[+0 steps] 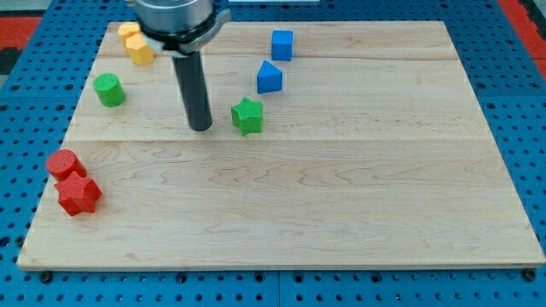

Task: Place your arm close to the green circle

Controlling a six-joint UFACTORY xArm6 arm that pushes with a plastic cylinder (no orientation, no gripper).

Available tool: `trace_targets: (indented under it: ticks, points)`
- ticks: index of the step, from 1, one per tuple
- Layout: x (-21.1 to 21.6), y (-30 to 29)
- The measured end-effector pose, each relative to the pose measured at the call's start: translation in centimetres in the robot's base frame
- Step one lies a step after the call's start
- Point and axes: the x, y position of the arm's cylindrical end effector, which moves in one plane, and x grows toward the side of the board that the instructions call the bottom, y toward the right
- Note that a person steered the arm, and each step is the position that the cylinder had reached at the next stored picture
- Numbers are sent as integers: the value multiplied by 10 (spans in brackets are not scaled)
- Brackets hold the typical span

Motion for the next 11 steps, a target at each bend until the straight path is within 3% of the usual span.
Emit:
trace_targets:
  ticks: [4, 5, 6, 7, 8, 9, 11]
  points:
    - [-9, 74]
    - [18, 31]
    - [24, -59]
    - [7, -151]
    - [-22, -195]
    - [-45, -192]
    - [-95, -117]
